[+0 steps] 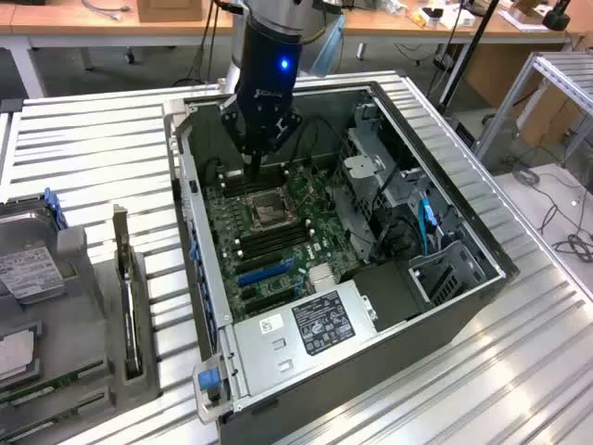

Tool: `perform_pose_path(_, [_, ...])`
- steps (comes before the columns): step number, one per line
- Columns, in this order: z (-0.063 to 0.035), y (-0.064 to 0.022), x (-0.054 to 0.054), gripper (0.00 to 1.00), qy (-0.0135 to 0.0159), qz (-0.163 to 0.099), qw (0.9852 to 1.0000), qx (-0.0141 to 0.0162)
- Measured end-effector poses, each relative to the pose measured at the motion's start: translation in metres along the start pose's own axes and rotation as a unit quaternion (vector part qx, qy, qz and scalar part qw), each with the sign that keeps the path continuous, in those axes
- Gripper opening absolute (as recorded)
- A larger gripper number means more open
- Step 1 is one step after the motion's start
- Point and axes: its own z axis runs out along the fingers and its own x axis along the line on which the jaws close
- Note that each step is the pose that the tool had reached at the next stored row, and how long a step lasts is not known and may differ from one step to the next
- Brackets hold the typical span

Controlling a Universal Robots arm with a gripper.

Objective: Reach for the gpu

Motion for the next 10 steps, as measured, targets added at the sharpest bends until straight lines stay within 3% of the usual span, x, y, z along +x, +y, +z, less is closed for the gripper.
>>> perform_pose_path(1, [0.0074, 0.0129, -0.008, 0.11, 0.0005, -0.008, 0.9998, 0.0169])
perform_pose_path(2, [0.0075, 0.014, -0.008, 0.11, -0.0001, -0.007, 0.9998, 0.0201])
perform_pose_path(4, [0.0083, 0.0144, -0.002, 0.11, -0.0039, -0.007, 0.9998, 0.0204])
perform_pose_path(6, [0.0104, 0.0151, 0.011, 0.11, -0.0062, -0.007, 0.9998, 0.0202])
perform_pose_path(8, [0.0116, 0.0155, 0.018, 0.11, -0.0069, -0.007, 0.9998, 0.0201])
perform_pose_path(10, [0.0113, 0.0154, 0.017, 0.11, -0.0069, -0.007, 0.9997, 0.0203])
